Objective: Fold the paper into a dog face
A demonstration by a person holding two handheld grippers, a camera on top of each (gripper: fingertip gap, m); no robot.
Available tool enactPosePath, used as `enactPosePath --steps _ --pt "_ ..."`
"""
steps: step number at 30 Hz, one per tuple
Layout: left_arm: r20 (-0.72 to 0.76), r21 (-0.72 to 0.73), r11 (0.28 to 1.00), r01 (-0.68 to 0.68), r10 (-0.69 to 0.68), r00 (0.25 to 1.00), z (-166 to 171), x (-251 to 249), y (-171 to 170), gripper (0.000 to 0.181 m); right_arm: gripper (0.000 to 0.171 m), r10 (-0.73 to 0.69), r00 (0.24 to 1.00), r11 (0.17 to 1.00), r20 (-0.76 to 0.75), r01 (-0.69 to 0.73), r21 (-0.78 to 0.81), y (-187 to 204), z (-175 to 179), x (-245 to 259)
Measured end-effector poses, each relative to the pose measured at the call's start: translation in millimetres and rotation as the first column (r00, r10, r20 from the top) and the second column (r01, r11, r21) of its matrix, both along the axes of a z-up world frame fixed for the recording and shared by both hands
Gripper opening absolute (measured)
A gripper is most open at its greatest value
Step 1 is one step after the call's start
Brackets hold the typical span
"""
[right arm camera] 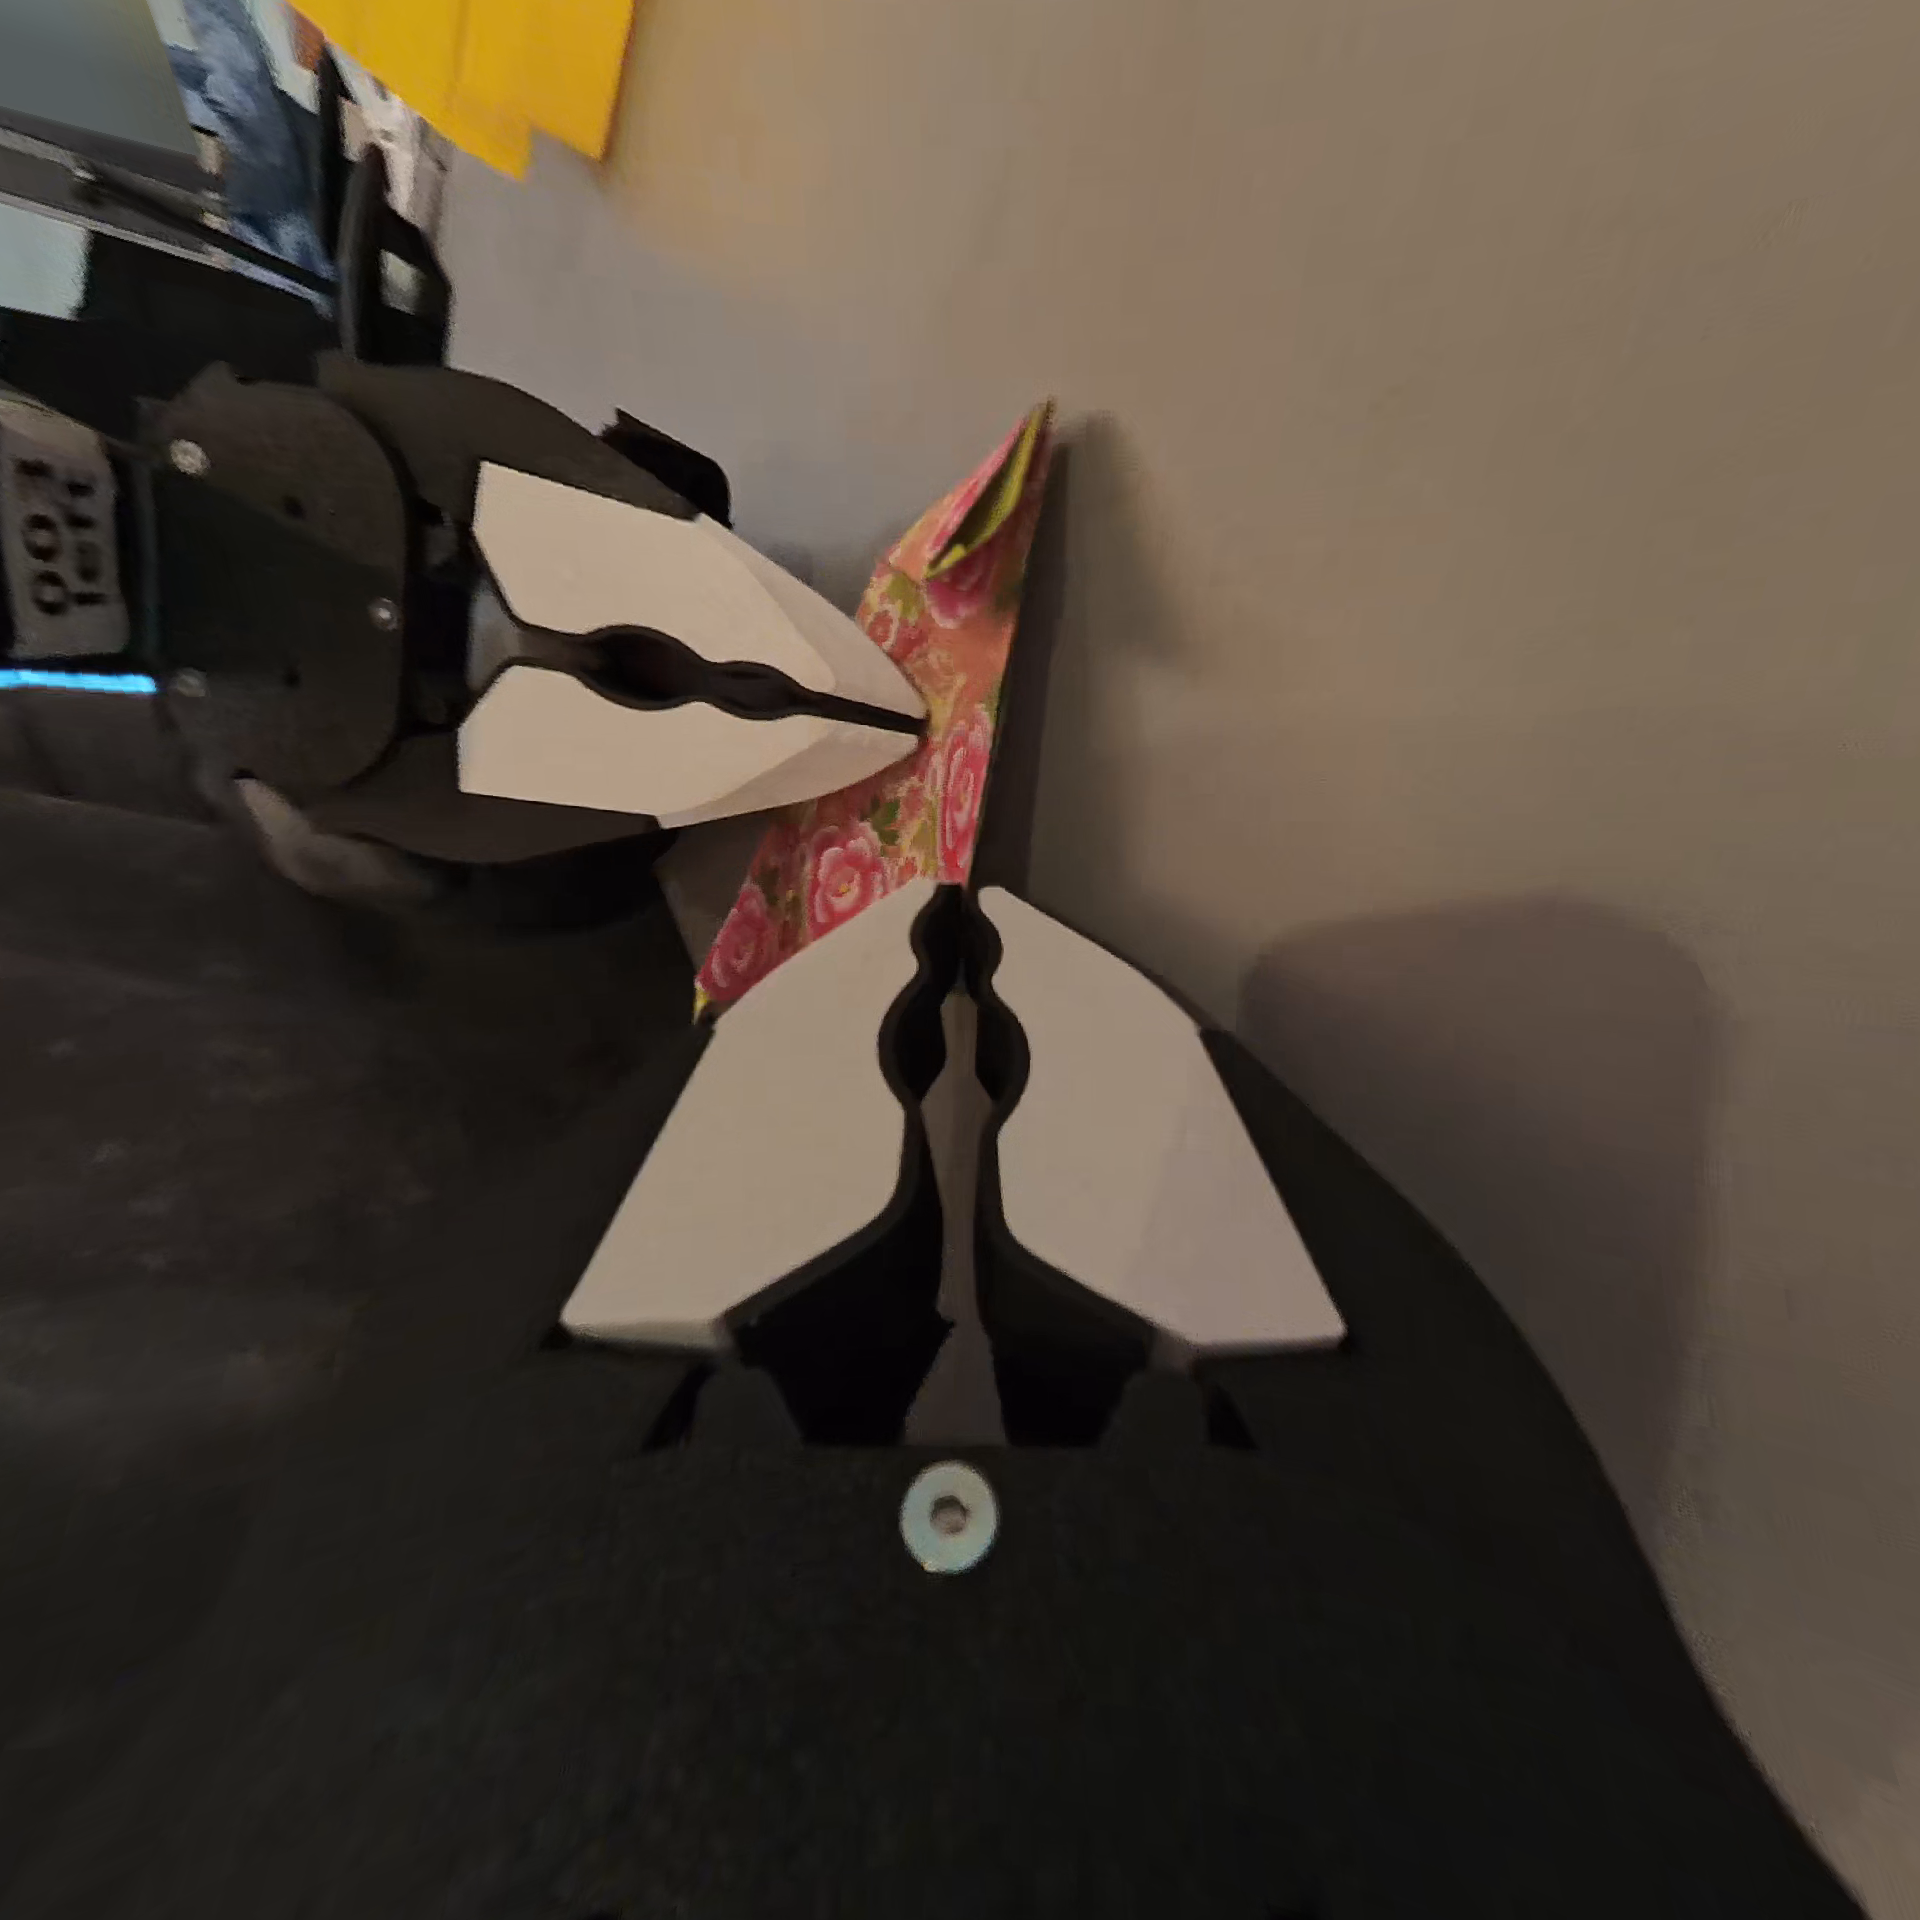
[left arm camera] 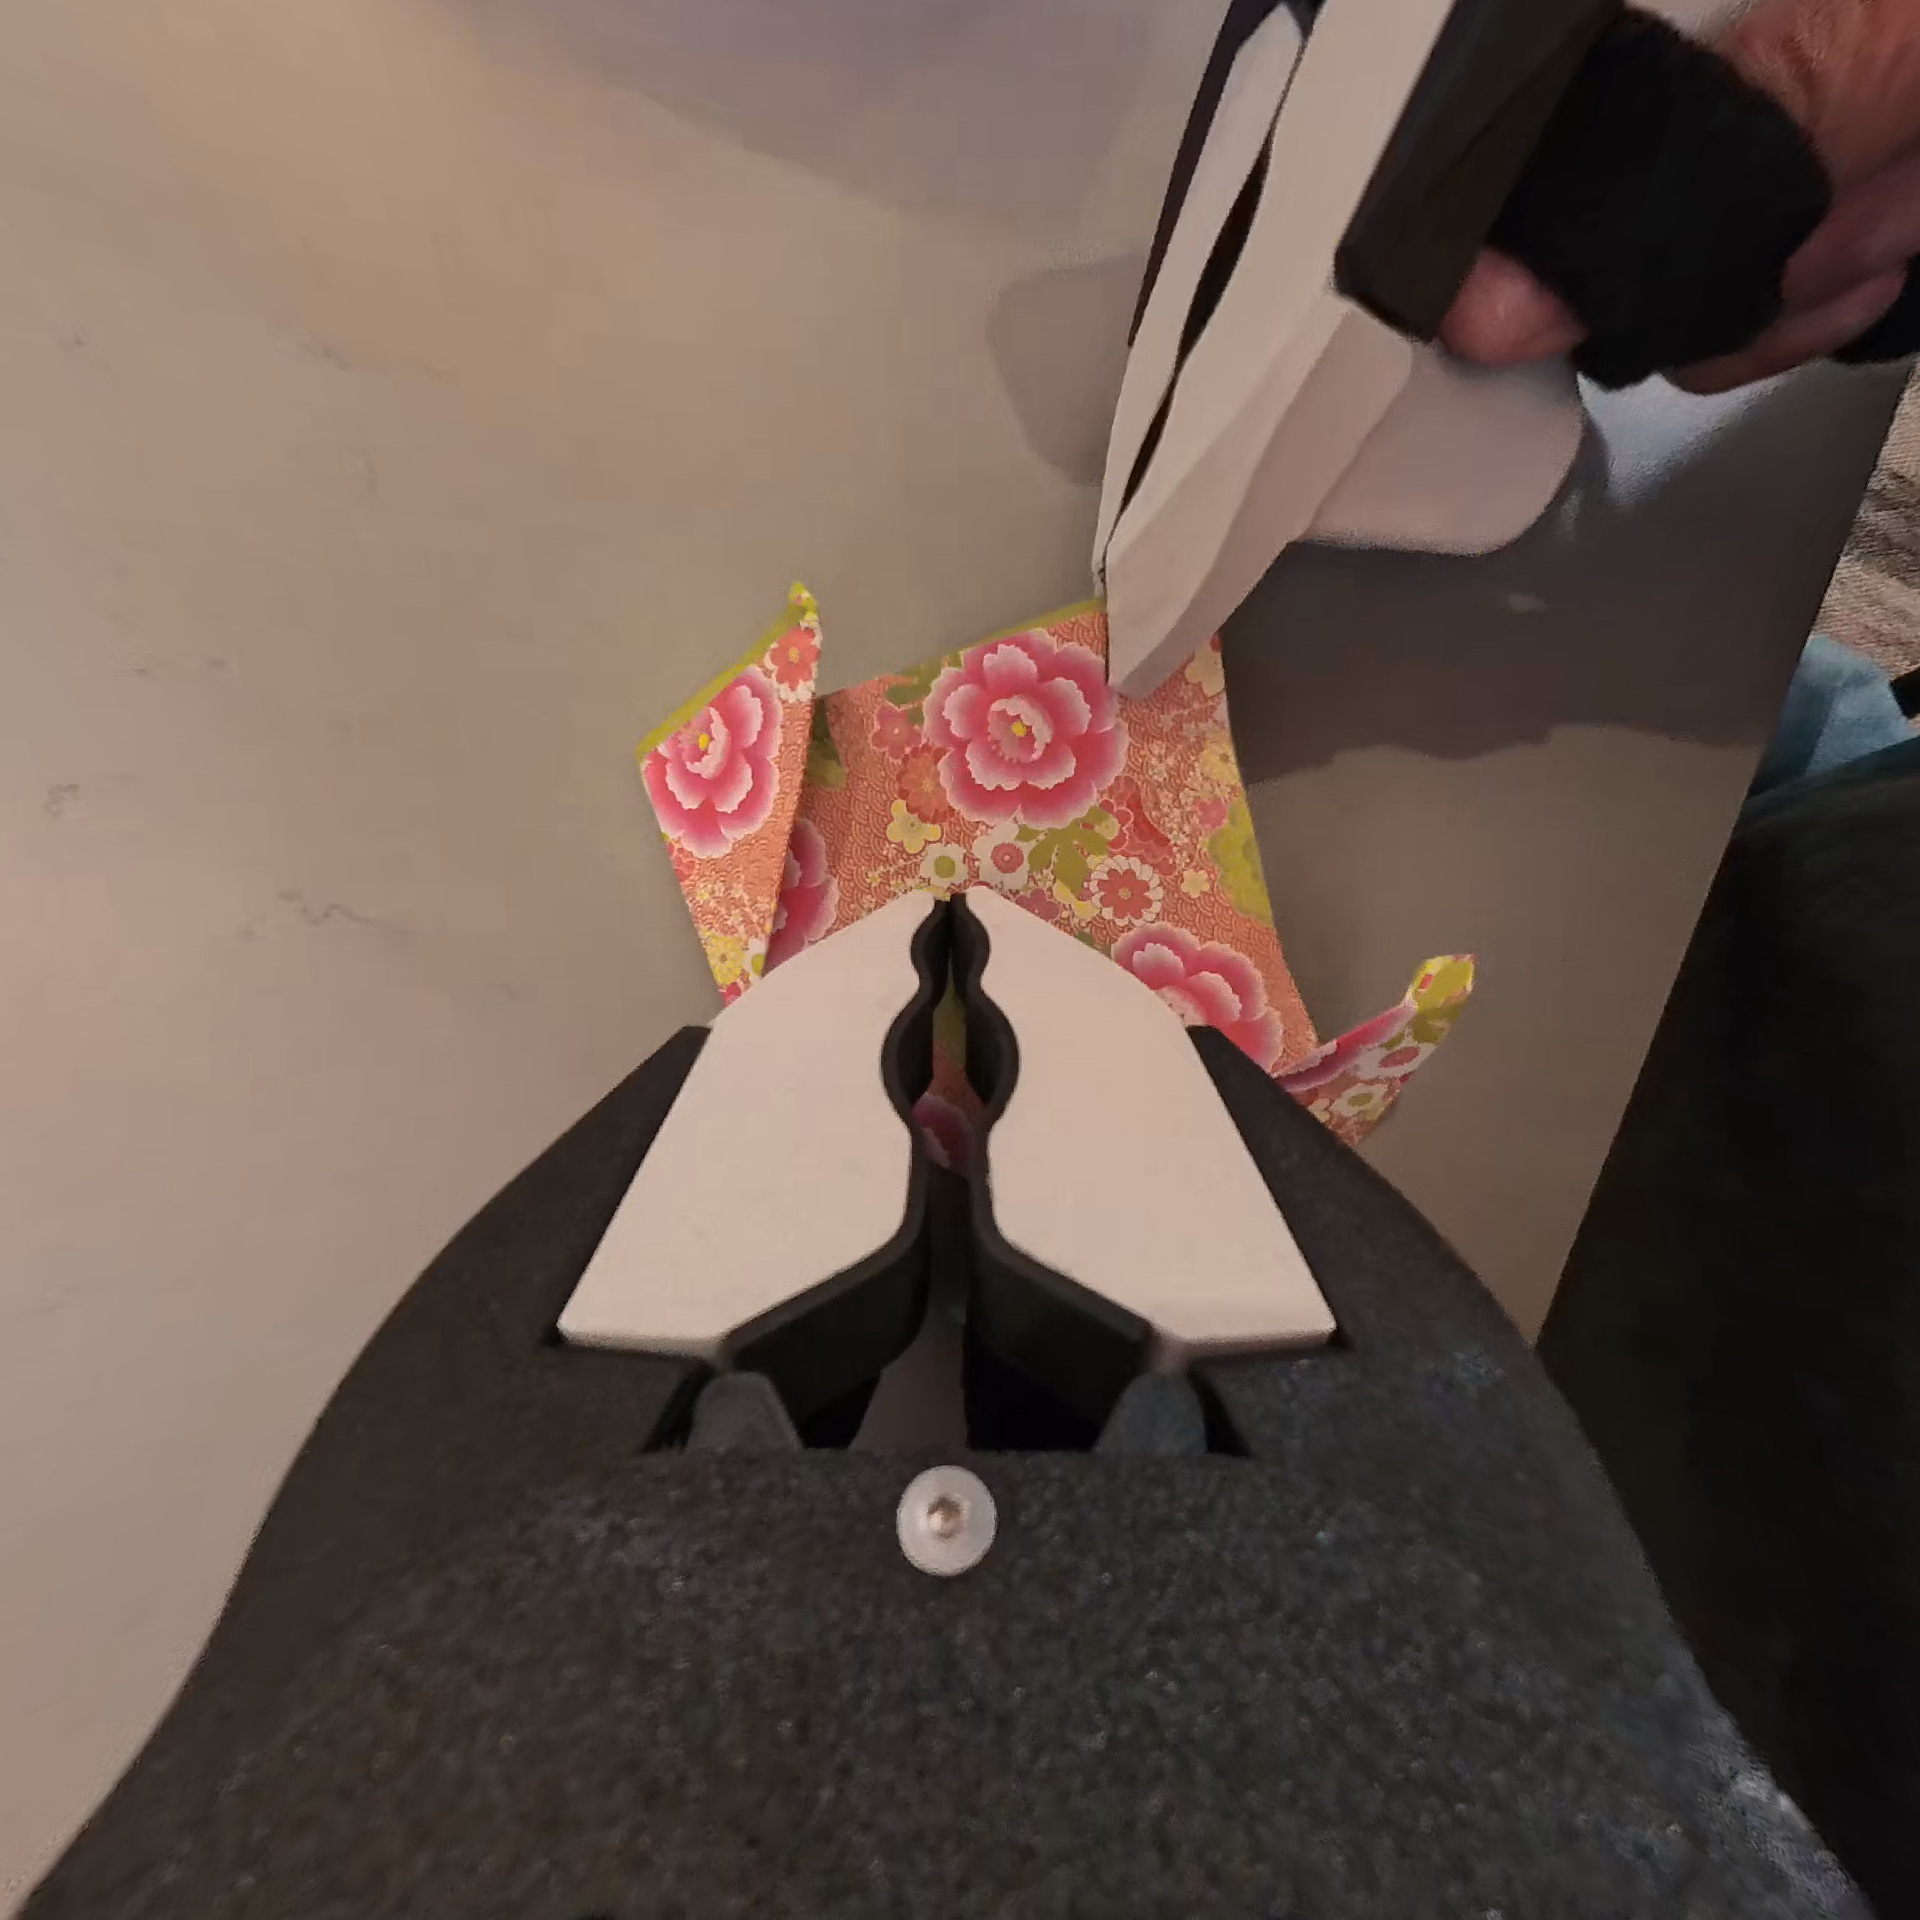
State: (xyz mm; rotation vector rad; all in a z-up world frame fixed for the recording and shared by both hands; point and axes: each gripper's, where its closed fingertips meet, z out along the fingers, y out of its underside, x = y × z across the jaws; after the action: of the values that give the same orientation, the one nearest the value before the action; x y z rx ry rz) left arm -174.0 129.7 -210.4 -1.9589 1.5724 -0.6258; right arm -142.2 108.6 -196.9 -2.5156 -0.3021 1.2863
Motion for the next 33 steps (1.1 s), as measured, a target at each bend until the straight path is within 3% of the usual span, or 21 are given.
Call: enactPosePath --steps 6,11,16,33 --pt "0.052 0.017 0.998 0.054 -0.055 0.997 16.8 -10.9 -1.5 0.000 0.000 0.015 0.984 1.000 0.180 -0.016 0.009 -1.3 -7.9 10.5" --pt "0.083 -0.027 0.983 0.181 -0.178 0.980 15.9 -17.0 -9.7 0.000 0.000 0.082 0.959 0.996 0.270 -0.088 0.009 -2.0 -9.5 17.3" --pt "0.016 -0.027 0.977 0.214 -0.213 0.977 0.1 -15.7 -13.2 0.000 0.000 0.113 0.952 0.992 0.283 -0.124 0.021 1.7 -5.6 14.0" --pt "0.023 -0.029 0.980 0.195 -0.194 0.981 0.5 -14.0 -14.4 0.000 0.000 0.186 0.927 0.969 0.326 -0.227 0.093 0.6 1.0 -14.7"
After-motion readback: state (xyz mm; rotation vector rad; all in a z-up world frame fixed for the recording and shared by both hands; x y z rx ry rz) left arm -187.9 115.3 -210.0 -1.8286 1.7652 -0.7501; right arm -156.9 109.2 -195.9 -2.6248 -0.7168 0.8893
